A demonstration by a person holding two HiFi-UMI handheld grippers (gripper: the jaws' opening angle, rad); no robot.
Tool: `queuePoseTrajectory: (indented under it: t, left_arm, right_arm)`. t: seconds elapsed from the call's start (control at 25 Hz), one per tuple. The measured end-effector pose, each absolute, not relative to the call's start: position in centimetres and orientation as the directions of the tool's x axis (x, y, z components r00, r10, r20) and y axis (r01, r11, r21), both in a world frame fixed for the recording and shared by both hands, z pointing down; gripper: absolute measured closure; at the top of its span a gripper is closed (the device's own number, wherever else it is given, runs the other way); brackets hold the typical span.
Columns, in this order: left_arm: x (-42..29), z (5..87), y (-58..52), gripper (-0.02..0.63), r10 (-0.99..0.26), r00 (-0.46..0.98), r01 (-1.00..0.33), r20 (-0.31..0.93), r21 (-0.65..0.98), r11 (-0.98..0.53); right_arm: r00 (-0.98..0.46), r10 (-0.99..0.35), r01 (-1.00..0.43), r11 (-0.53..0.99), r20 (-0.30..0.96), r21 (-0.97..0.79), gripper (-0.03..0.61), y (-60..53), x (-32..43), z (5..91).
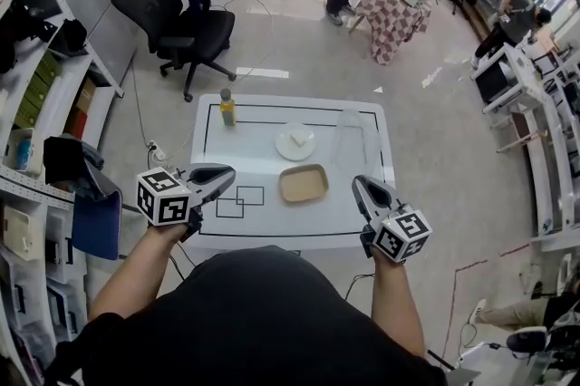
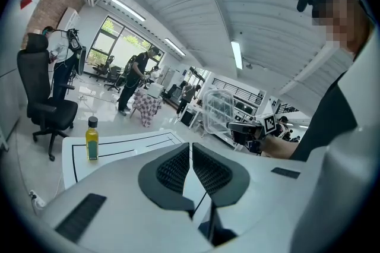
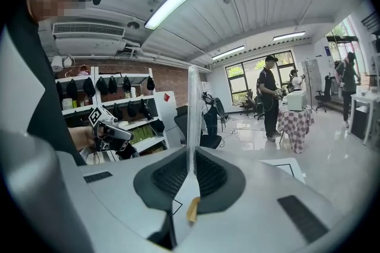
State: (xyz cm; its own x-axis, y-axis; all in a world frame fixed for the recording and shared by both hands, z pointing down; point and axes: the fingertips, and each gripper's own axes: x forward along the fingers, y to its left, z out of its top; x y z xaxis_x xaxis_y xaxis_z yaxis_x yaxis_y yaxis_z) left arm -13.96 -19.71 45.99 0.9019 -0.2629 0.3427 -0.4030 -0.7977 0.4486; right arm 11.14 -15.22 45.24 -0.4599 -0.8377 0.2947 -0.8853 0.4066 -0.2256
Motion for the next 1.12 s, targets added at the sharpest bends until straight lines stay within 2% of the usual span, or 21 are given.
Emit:
queuePoseTrajectory:
  t: [0.88, 1.12]
  left_arm:
    - [-13.2, 46.7, -20.4, 0.583, -0.243, 0.903, -0.39, 0.354, 0.441, -0.808]
    - [-13.1, 46.3, -21.0, 0.583, -0.268, 0.893, -0.405, 0.362, 0.387, -0.828]
  right_arm:
    - [-0.431, -0.84, -0.9, 0.375, 0.329, -0.22, 0.54, -15.7, 11.9, 47.2]
    - [-0.421, -0.84, -0.905, 0.36, 0.342, -0.228, 0.54, -16.0, 12.0, 47.6]
